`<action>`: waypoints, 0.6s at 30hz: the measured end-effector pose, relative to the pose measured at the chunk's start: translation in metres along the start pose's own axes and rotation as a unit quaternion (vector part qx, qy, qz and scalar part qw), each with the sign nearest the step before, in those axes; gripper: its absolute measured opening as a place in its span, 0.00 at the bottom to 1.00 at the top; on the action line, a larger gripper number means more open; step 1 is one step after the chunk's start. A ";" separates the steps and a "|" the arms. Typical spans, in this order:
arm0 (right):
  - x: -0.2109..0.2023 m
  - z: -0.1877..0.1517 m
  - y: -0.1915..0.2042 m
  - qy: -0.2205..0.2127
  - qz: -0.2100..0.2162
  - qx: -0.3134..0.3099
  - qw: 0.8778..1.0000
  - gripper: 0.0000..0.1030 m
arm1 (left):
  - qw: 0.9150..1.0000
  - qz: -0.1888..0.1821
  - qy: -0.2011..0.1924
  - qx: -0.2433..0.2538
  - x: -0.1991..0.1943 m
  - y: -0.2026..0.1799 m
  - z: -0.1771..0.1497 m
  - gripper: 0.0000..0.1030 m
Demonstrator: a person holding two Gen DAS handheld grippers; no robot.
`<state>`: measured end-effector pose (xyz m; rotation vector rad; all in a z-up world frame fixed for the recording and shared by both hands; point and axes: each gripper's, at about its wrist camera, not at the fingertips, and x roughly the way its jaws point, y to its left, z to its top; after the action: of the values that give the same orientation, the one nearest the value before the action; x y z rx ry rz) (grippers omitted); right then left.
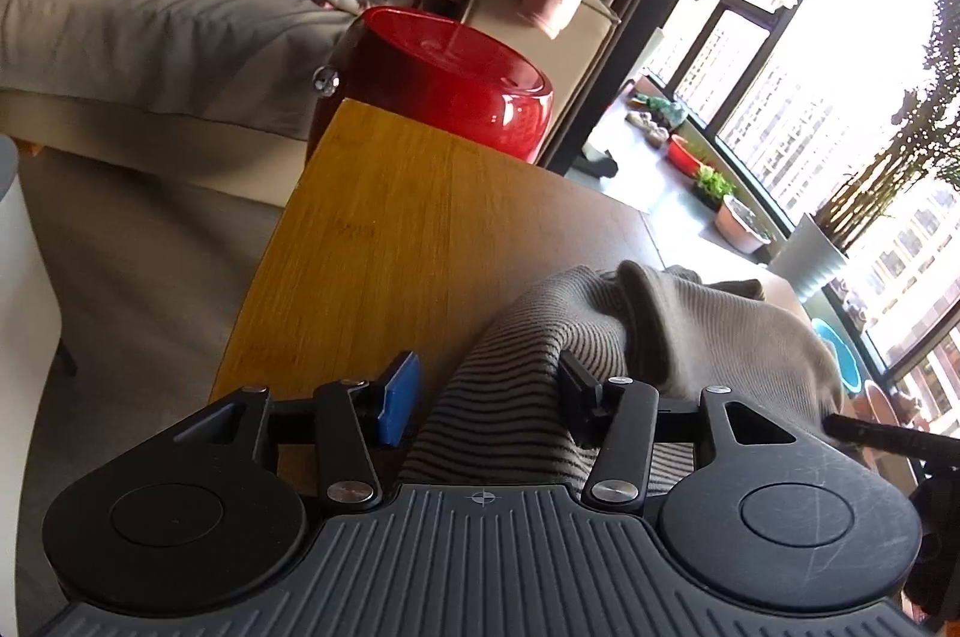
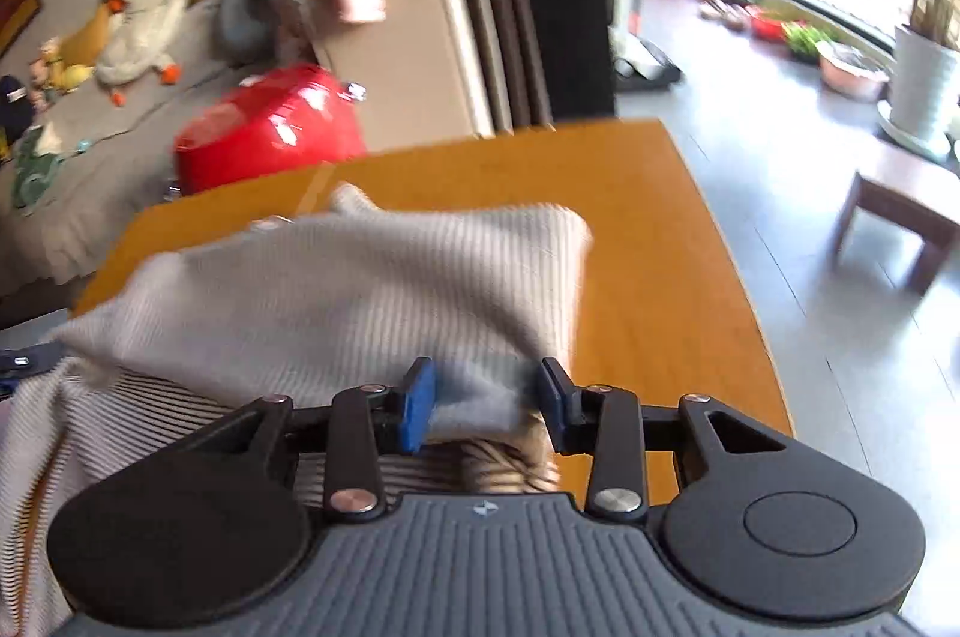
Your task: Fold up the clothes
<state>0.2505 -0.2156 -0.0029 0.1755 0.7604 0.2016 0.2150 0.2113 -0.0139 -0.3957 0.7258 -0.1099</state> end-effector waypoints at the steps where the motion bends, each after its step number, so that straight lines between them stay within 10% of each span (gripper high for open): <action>1: 0.004 -0.008 -0.014 -0.001 -0.007 0.018 1.000 0.43 | 1.000 0.001 0.000 0.001 -0.001 0.000 0.001 0.54; 4: -0.009 -0.013 -0.007 -0.010 -0.004 0.010 1.000 0.43 | 1.000 0.004 -0.001 0.002 -0.005 0.000 0.002 0.55; 8: -0.045 -0.027 0.073 -0.057 0.033 -0.166 0.984 0.43 | 1.000 0.009 -0.012 0.002 -0.021 0.003 0.003 0.68; 15: -0.095 -0.105 0.230 -0.024 0.244 -0.381 0.891 0.43 | 0.999 0.018 -0.031 0.003 -0.048 0.008 0.004 0.81; 18: -0.090 -0.128 0.270 0.005 0.285 -0.386 0.878 0.44 | 0.999 0.022 -0.040 0.004 -0.059 0.010 0.005 0.84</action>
<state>0.0660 0.0345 0.0272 -0.3736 0.5708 1.0491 0.1737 0.2364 0.0224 -0.3750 0.6556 -0.0553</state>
